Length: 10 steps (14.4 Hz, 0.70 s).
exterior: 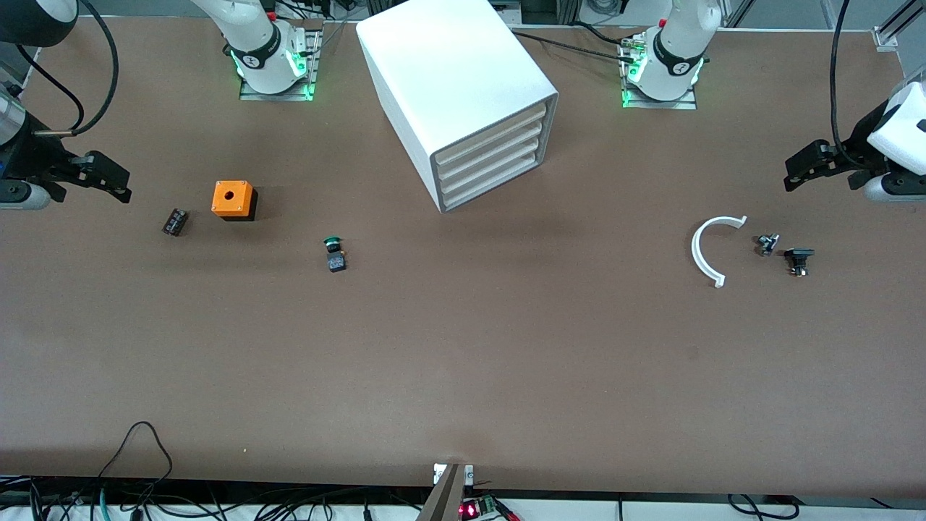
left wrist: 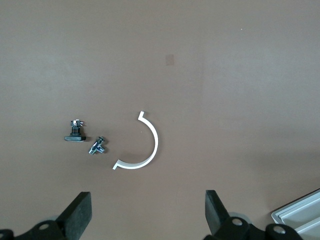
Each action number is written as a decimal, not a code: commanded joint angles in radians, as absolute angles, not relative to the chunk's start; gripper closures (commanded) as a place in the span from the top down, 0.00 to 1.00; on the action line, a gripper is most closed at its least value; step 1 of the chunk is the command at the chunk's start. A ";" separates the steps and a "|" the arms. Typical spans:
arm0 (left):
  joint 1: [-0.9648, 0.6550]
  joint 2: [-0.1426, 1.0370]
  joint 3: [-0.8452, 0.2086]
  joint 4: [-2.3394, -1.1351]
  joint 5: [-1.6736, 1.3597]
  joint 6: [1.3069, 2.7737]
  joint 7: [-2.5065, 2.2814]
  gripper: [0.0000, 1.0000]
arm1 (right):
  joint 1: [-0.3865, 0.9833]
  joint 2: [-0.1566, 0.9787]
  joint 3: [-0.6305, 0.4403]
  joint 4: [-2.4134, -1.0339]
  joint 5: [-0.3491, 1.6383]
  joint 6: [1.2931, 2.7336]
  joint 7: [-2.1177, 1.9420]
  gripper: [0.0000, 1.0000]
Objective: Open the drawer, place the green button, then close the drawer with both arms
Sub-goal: 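Move the left gripper toward the cabinet's lowest drawer handle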
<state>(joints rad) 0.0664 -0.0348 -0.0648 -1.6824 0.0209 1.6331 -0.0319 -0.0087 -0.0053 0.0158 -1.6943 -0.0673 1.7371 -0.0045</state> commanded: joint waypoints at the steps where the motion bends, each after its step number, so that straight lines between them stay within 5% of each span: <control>1: 0.066 -0.026 -0.066 -1.660 0.011 1.630 -0.005 1.00 | -0.008 -0.003 0.018 -1.678 -0.049 1.713 -0.008 1.00; 10: 0.063 0.017 -0.066 -1.654 0.021 1.631 -0.017 1.00 | -0.008 -0.003 0.018 -1.680 -0.049 1.704 0.043 1.00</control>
<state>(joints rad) 0.0663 -0.0097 -0.0656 -1.6804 0.0201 1.6363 -0.0303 -0.0083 -0.0050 0.0167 -1.6943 -0.0665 1.7215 0.0210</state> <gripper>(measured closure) 0.000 0.000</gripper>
